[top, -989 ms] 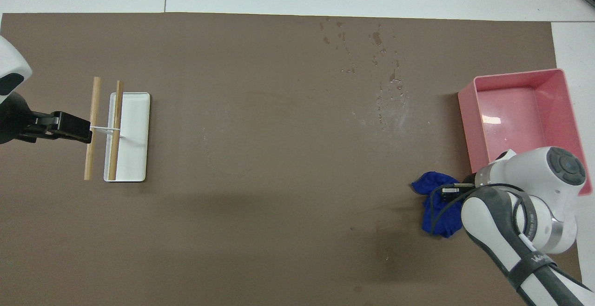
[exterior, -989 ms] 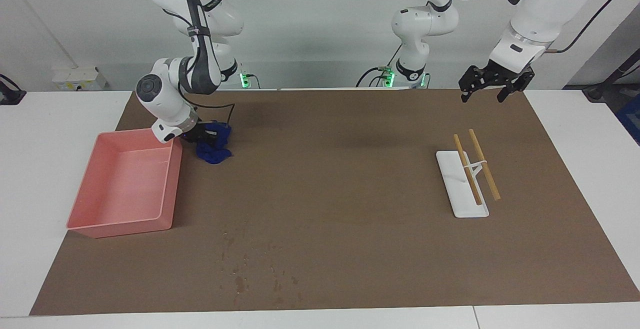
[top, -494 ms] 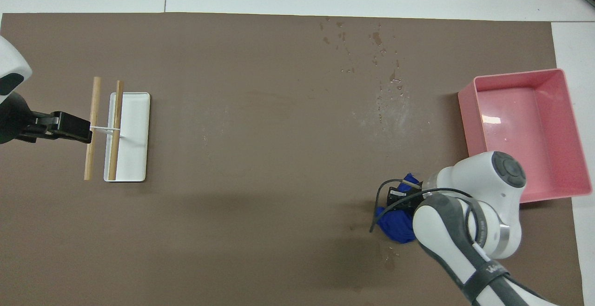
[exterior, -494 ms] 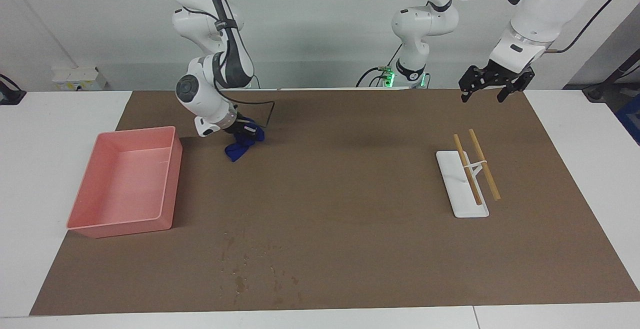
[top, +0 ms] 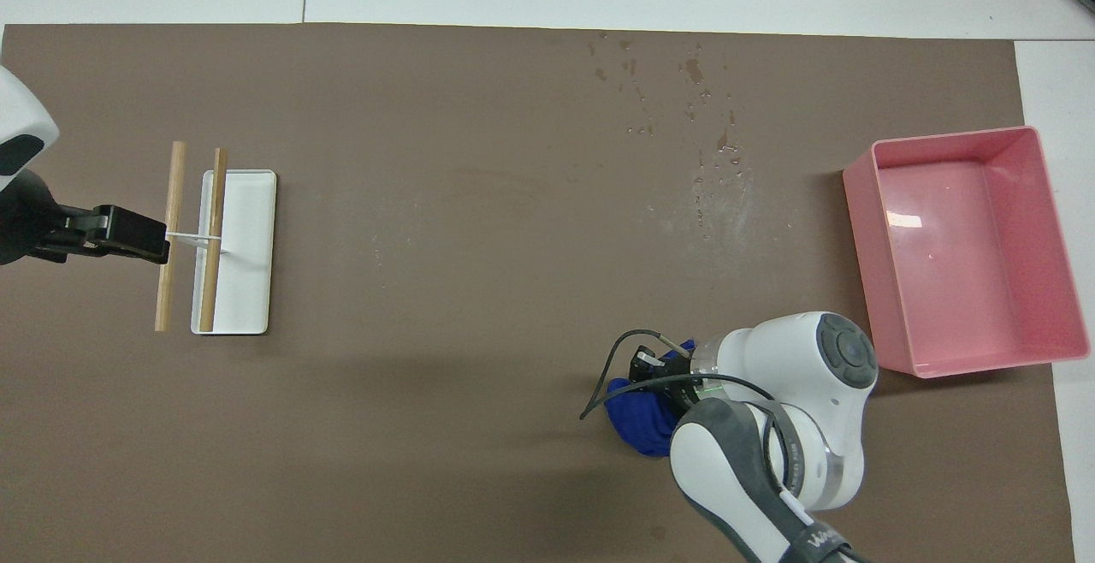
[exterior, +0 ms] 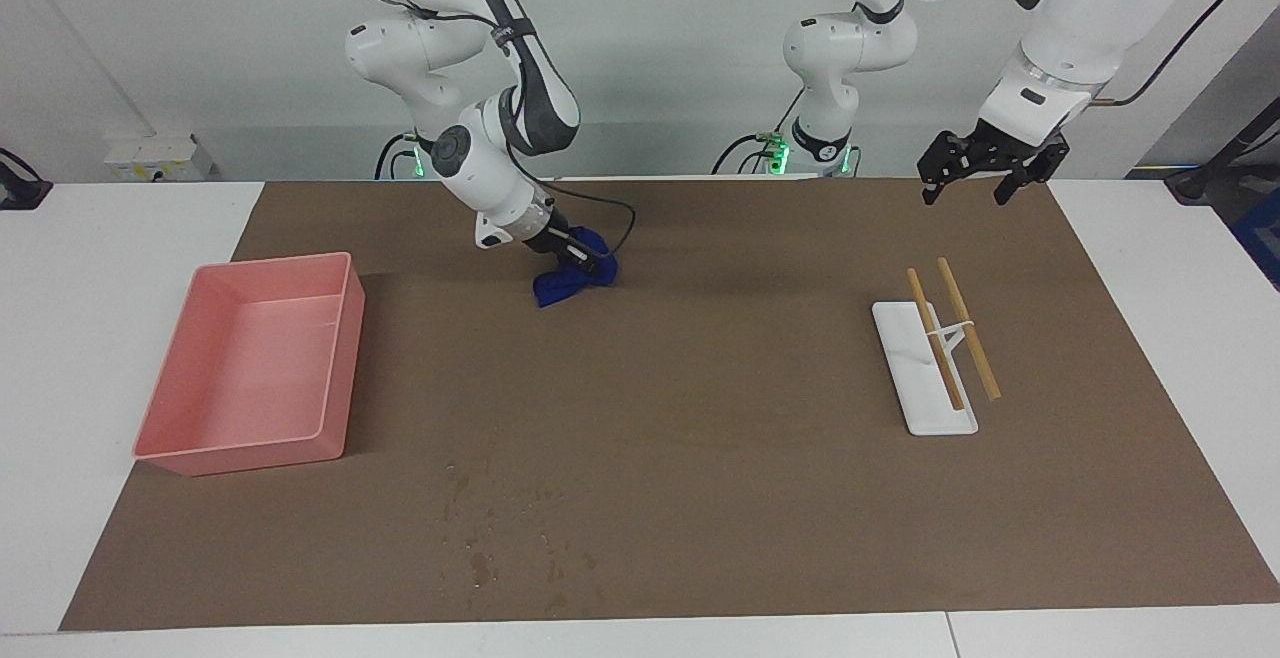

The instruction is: Wipe water with towel using both arms

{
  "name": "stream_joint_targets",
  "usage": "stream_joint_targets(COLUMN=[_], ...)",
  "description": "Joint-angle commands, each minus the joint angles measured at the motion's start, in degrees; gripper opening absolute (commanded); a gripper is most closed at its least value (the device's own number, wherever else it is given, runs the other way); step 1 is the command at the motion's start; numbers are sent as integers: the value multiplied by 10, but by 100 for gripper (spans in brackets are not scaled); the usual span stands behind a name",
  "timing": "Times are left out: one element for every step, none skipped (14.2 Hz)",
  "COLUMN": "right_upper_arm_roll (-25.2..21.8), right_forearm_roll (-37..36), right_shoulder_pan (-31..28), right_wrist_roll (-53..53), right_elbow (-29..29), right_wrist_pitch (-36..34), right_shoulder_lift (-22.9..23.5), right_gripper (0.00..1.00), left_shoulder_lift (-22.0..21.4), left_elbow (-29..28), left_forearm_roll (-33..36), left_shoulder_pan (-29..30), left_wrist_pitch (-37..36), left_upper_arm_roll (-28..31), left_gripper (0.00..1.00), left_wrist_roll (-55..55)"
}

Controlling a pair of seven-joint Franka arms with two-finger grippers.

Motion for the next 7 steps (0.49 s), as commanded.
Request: stream_joint_targets(right_upper_arm_roll=[-3,-3,-3,-3,-4,-5,-5], right_forearm_roll=[23,21,19,18,11,-4,-27], right_shoulder_pan=[13,13,13,13,12,10,9], right_wrist_roll=[10,-5,-32,-58,-79,-90,-92], right_elbow=[9,5,-6,-17,-29,-39,-46], right_wrist_pitch=[19,19,19,19,18,18,14], right_shoulder_lift=[7,4,1,-2,-7,-10,-14], right_gripper=[0,0,0,0,0,0,0], left_shoulder_lift=[-7,-7,-7,-6,-7,-6,-6], left_elbow=[-3,-3,-3,-3,-3,-3,-3], left_forearm_roll=[6,6,6,6,6,6,6], left_shoulder_pan=[4,4,4,4,4,4,4], left_wrist_pitch=[-7,-7,-7,-7,-7,-7,-7], left_upper_arm_roll=[-2,-2,-2,-2,-2,-2,-2], left_gripper=[100,100,100,100,100,100,100], left_wrist_roll=[2,2,2,2,2,2,2])
